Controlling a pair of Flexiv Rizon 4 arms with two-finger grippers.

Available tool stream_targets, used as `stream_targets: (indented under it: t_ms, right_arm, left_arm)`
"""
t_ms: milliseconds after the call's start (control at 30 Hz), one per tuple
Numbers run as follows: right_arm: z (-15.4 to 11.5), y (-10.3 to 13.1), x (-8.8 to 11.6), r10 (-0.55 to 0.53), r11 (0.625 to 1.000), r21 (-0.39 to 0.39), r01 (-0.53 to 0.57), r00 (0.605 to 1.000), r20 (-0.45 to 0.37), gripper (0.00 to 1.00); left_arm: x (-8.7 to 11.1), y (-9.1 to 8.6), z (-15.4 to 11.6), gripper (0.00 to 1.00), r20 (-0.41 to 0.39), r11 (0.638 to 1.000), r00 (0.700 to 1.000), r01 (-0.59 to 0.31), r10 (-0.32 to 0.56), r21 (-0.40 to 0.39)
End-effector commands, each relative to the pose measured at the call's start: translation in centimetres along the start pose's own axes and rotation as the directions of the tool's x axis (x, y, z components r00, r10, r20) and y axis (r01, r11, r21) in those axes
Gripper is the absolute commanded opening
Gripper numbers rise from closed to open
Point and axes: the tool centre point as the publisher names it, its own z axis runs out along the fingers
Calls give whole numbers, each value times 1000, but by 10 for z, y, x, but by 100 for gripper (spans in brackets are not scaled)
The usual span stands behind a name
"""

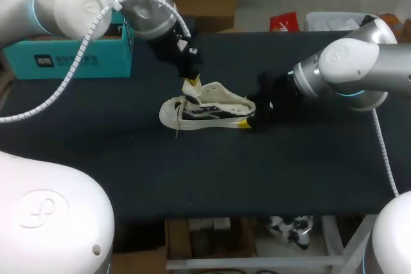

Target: Open the shoe tongue, take the insole out of the shoe, put the insole back into the shoe, and pack the shoe into the shoebox

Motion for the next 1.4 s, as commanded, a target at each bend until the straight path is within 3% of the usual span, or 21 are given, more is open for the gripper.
stream_targets:
  t_ms: [33, 200, 267, 533, 567, 833, 1067, 1167, 1400]
  right_arm:
    - [5, -6, -1, -1, 1000, -3, 1, 1000, 0, 0]
    - [5, -6, -1, -1, 1000, -3, 1, 1000, 0, 0]
    - [5, -6, -1, -1, 1000, -3, 1, 1000, 0, 0]
    - [5, -6, -1, -1, 1000, -3, 1, 1000, 0, 0]
    - [5, -6, -1, -1, 1000, -3, 1, 1000, 0, 0]
    - [5, -6, -1, -1, 1000, -3, 1, 1000, 0, 0]
    - [5, -6, -1, -1, 1000, -3, 1, 1000, 0, 0]
    - [5, -6, -1, -1, 1000, -3, 1, 1000, 0, 0]
    - [5, -6, -1, -1, 1000, -3, 1, 1000, 0, 0]
  left_arm:
    - [-1, -15, 4, 0, -70, 928, 959, -283, 274, -242]
    - [-1, -15, 4, 0, -70, 928, 959, -283, 274, -242]
    - [-2, -23, 16, 0, -47, 922, 958, -285, 282, -261]
    - [0, -34, 44, 0, -90, 825, 869, -491, 487, -281]
    - [-1, -35, 45, 0, -61, 821, 871, -480, 487, -308]
    - [-1, -35, 45, 0, -61, 821, 871, -480, 487, -308]
    - [-11, -28, 81, 0, -104, 804, 836, -547, 539, -232]
    - [-18, -24, 95, 0, -88, 796, 825, -562, 558, -224]
    - [-27, -21, 116, 0, -122, 738, 762, -646, 636, -195]
